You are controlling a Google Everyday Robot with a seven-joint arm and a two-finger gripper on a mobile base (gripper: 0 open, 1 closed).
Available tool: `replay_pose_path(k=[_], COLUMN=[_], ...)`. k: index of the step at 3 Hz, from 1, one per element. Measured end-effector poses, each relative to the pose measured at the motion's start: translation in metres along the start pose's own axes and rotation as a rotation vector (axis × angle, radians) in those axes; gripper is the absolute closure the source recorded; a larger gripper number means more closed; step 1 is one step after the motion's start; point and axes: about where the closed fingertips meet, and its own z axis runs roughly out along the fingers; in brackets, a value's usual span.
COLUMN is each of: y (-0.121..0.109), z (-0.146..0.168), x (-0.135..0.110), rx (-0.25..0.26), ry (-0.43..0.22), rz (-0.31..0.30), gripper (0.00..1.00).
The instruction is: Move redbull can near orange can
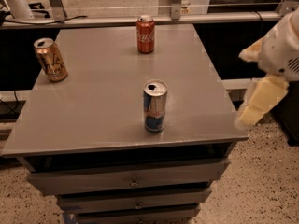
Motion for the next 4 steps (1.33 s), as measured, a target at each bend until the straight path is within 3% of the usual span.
replay_pose_path(k=[2,4], y=[0.016,0.047], z=[0.081,0.131], x=[-0.035,-0.087], rx=[-0.114,-0.216], ry=[-0.349,-0.616], rz=[0.097,0.126], gripper=[0.0,0.0])
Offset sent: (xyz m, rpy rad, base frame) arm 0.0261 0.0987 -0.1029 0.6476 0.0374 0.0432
